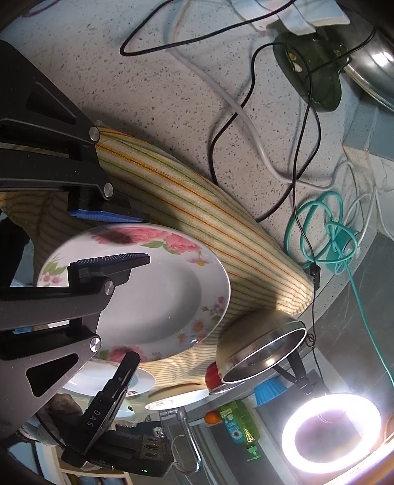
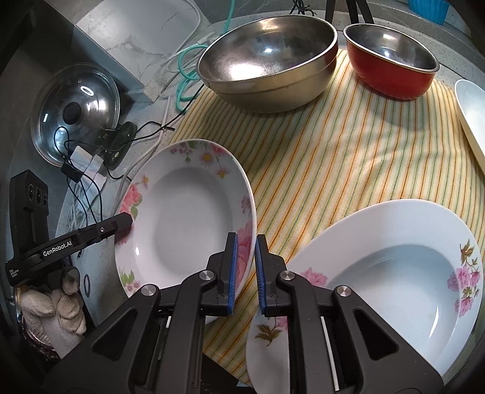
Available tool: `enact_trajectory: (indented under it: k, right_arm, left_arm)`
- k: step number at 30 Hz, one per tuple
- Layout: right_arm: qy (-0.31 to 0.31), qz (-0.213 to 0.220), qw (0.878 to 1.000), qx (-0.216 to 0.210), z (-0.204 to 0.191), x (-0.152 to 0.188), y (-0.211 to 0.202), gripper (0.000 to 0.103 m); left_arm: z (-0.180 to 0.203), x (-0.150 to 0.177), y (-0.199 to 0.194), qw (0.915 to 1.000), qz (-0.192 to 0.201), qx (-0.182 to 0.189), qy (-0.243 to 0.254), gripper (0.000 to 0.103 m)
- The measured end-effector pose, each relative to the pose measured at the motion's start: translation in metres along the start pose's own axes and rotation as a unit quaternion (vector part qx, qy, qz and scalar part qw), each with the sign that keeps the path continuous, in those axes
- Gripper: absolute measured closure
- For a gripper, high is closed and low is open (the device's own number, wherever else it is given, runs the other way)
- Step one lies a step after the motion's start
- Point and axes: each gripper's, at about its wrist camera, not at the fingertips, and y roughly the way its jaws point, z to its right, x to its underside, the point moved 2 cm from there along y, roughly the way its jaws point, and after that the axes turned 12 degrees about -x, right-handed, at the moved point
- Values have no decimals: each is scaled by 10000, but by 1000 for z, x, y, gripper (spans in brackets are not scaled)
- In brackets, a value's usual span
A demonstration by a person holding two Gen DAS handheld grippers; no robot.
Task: Organize plates and bowls
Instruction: 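Carry the rose plate over the blossom plate with the left gripper while the right gripper holds the blossom plate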
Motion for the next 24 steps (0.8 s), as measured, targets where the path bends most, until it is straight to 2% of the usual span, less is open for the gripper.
enact_trajectory:
  k: [12,24]
  right_arm:
    - [63,303,9995,-24,2,7,-32,92]
    - [426,699,9964,236,22,34,-90,92]
  left_arm:
    - [18,-7,-16,9995,174,114,223,86]
    - [73,-1,-19,9957,132,449,803,86]
